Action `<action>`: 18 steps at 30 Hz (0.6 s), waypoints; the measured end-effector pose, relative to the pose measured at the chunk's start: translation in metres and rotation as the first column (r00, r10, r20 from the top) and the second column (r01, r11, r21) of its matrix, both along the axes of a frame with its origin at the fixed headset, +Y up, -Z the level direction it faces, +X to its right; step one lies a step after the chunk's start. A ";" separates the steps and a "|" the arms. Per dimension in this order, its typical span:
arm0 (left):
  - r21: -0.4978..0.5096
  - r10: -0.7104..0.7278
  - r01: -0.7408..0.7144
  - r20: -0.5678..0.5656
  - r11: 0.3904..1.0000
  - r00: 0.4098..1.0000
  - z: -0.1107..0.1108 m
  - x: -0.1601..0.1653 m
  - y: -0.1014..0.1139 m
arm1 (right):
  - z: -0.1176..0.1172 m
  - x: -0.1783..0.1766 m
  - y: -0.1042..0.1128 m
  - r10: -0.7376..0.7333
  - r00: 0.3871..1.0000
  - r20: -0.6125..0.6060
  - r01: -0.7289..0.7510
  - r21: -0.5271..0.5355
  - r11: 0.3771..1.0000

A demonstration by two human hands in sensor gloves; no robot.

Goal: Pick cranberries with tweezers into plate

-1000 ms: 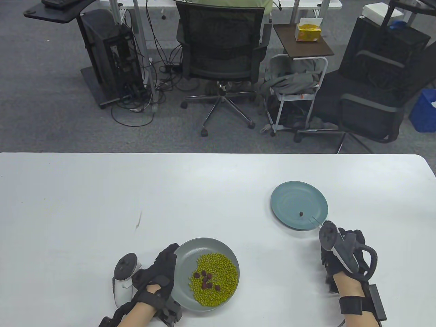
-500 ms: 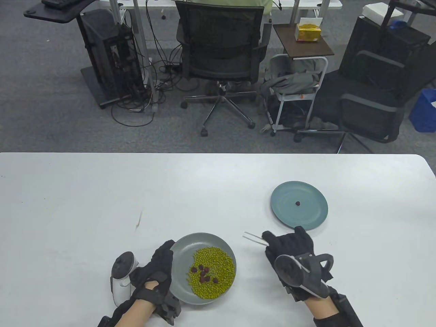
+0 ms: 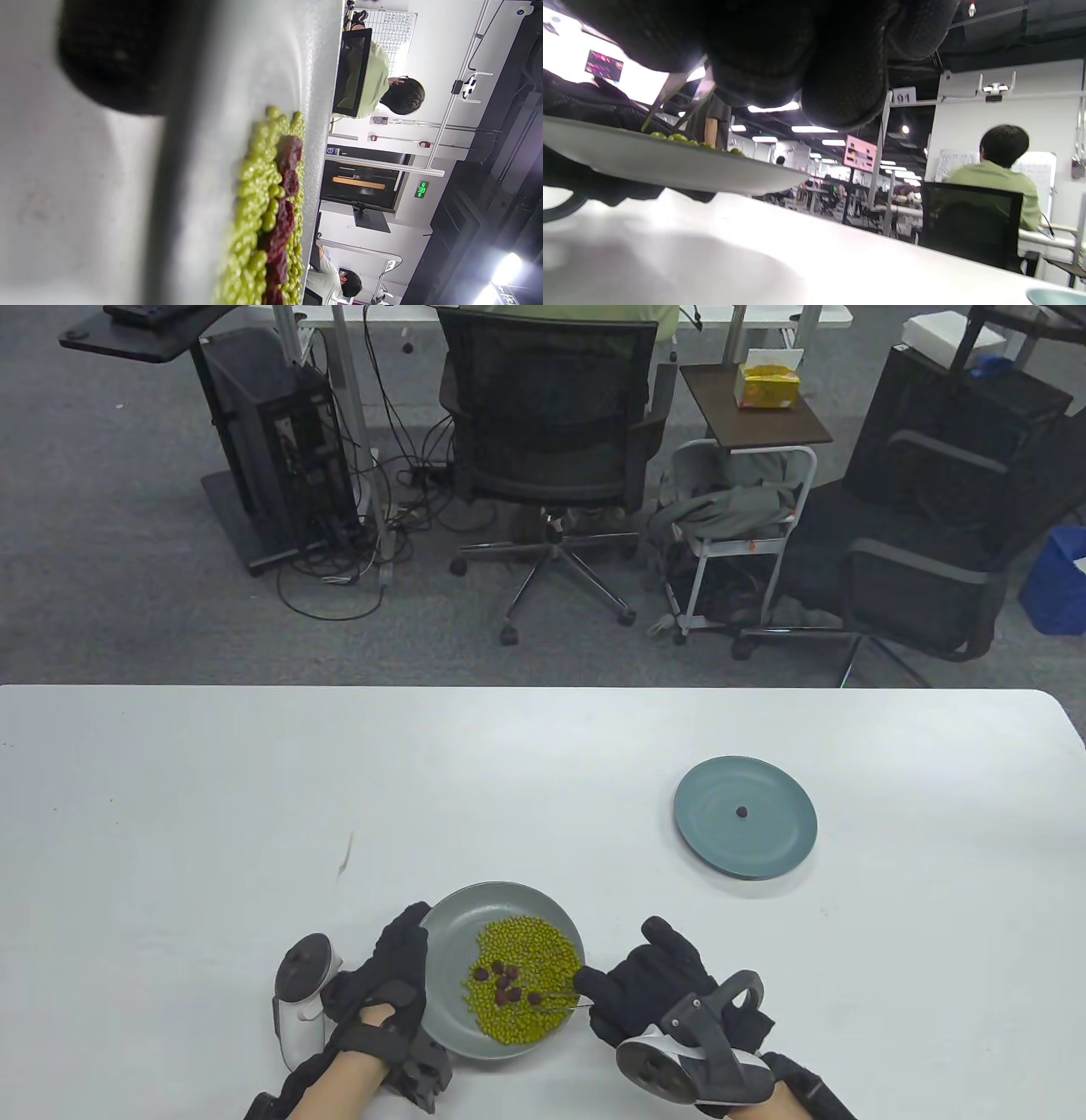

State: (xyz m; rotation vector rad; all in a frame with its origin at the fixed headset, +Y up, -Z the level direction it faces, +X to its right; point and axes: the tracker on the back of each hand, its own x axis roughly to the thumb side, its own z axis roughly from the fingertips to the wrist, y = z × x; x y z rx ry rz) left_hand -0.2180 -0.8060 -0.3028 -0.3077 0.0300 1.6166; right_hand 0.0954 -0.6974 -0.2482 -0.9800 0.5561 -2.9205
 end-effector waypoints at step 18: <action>-0.018 0.014 -0.014 -0.033 1.000 0.999 -0.003 -0.005 -0.007 | -0.004 -0.012 -0.011 0.035 0.998 0.058 -0.039 0.067 0.997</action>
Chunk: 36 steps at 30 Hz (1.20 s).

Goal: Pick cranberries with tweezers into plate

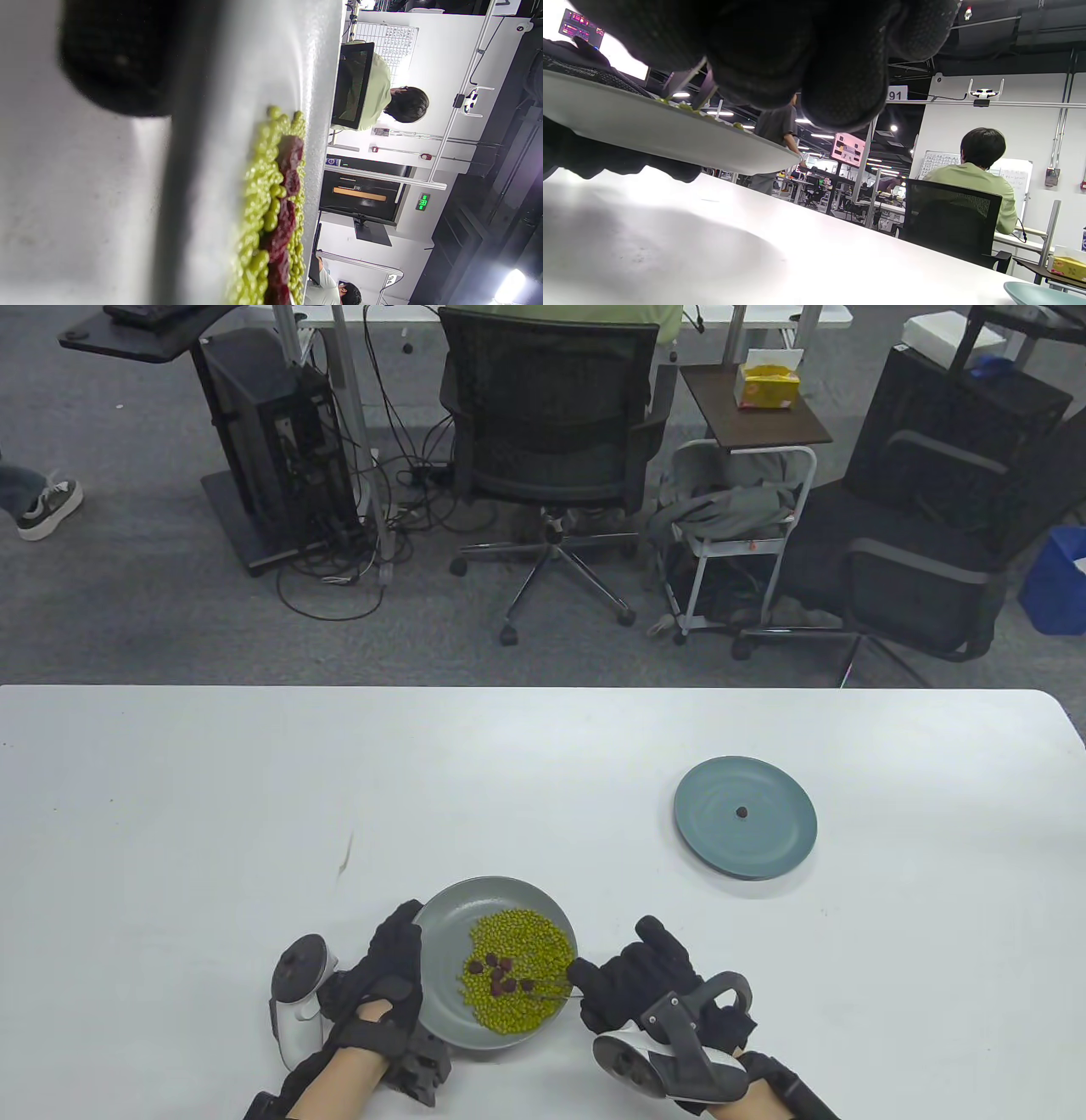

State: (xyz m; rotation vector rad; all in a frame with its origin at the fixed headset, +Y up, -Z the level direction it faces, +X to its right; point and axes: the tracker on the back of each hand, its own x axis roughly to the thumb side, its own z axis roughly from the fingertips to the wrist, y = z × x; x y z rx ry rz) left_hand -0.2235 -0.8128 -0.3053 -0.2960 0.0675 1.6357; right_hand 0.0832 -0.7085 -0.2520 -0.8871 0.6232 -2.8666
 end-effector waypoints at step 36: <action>-0.014 0.024 -0.024 0.031 1.000 0.999 0.003 0.005 -0.002 | -0.068 0.111 0.025 -0.190 0.898 0.397 0.202 0.012 0.979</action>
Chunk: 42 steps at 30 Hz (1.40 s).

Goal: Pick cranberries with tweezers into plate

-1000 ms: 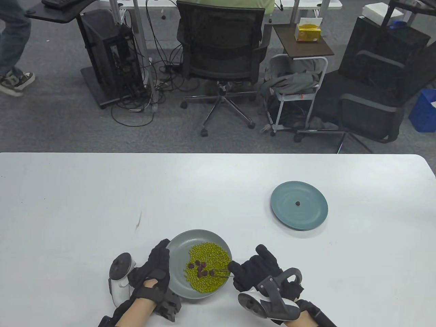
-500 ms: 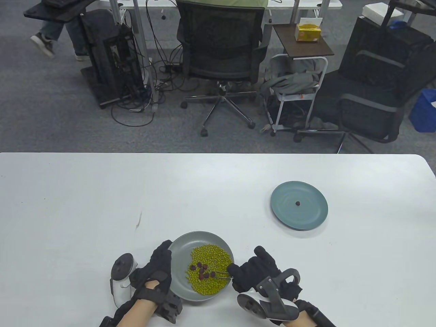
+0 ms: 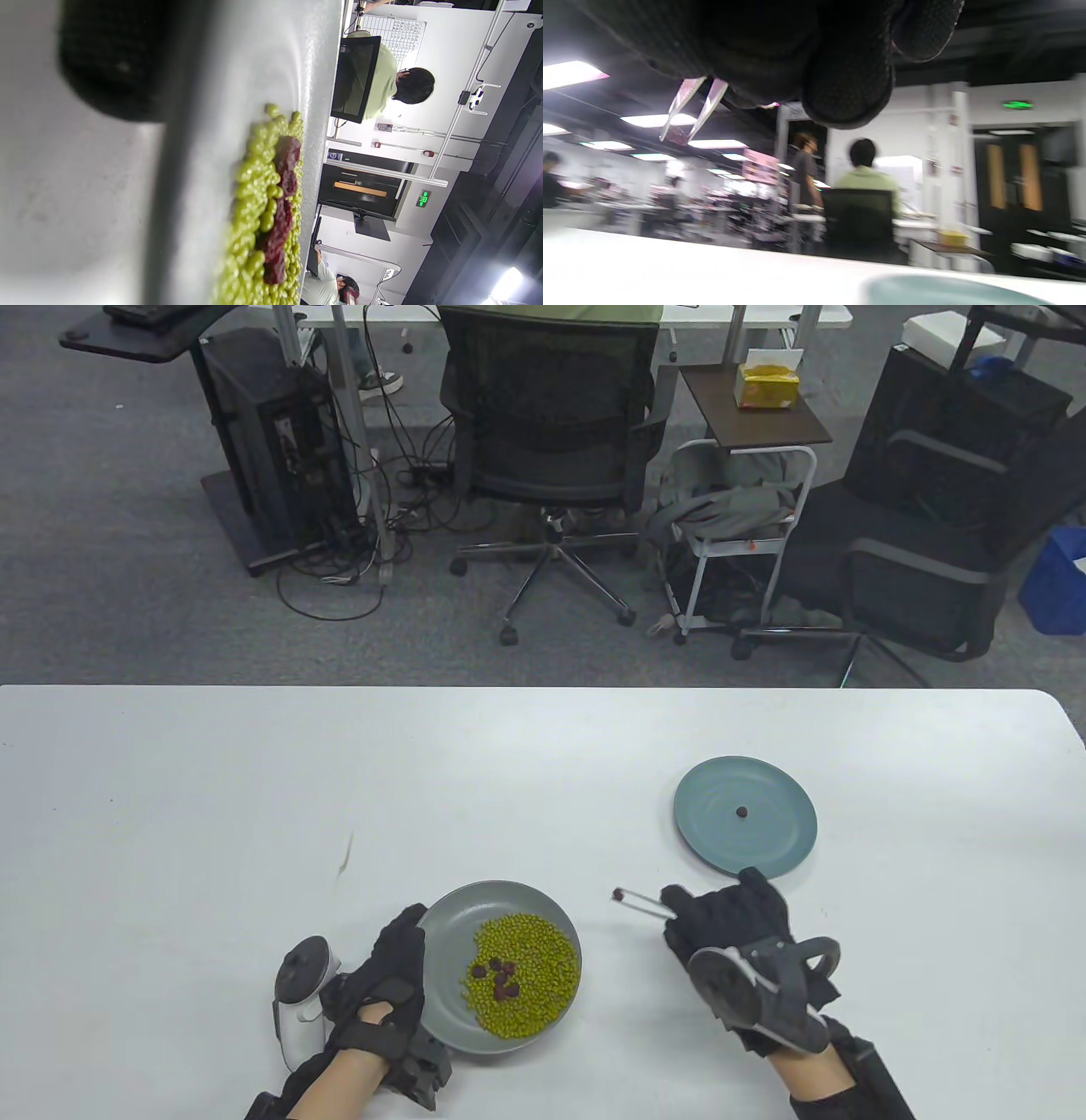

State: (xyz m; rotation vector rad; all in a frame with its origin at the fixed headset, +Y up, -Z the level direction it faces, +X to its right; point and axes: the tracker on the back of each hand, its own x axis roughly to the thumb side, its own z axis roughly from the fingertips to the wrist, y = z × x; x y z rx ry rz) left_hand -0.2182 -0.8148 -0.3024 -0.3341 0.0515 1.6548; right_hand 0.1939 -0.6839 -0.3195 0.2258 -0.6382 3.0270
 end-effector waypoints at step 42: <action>0.006 -0.016 0.015 0.071 1.000 0.997 0.007 0.009 0.002 | -0.049 0.068 -0.024 -0.370 0.872 0.321 0.446 -0.206 0.871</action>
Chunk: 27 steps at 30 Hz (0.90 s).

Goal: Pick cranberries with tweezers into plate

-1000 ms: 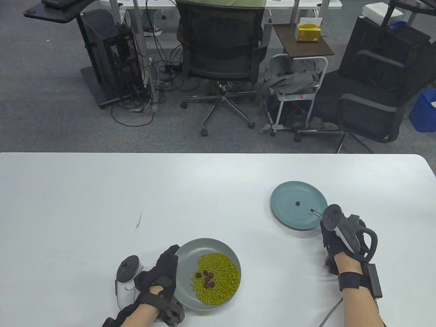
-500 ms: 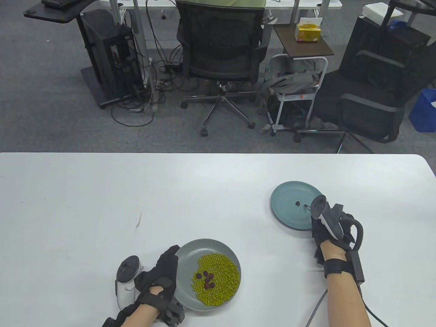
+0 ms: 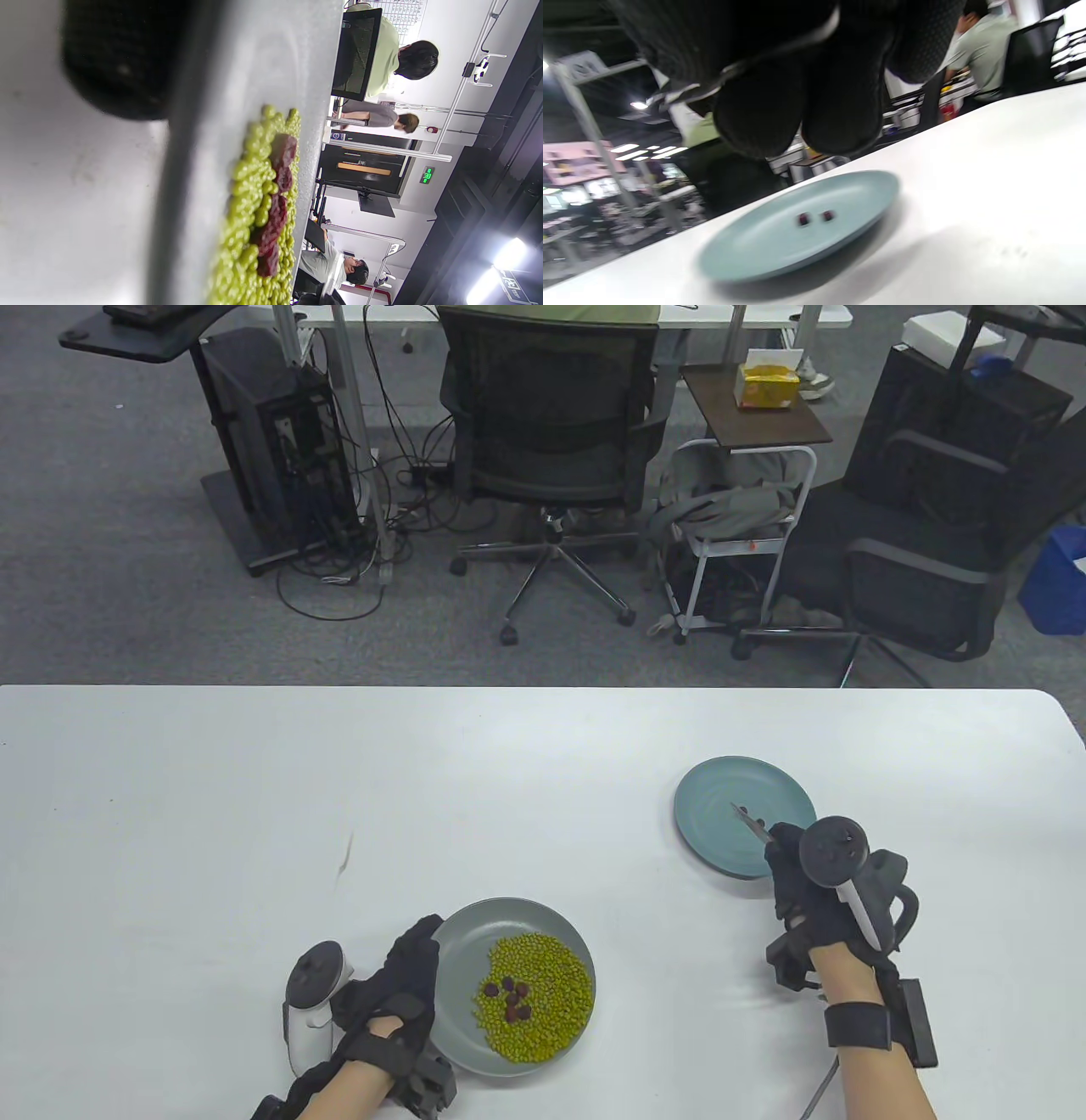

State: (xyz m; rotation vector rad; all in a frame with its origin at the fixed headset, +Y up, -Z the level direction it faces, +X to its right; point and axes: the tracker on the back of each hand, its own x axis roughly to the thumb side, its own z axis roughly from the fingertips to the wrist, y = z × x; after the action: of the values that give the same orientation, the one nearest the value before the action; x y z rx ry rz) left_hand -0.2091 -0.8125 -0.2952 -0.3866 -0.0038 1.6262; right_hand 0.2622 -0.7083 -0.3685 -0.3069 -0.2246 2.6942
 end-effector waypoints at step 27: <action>0.001 0.004 -0.004 0.009 1.000 1.000 0.002 0.003 -0.001 | 0.104 -0.172 0.007 0.558 0.567 -0.606 -0.238 0.528 0.815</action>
State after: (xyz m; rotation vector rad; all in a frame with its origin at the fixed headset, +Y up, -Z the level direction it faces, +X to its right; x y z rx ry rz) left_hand -0.2059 -0.8136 -0.2933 -0.3928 -0.0119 1.6281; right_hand 0.0903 -0.7013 -0.2647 1.1107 -0.6319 2.8451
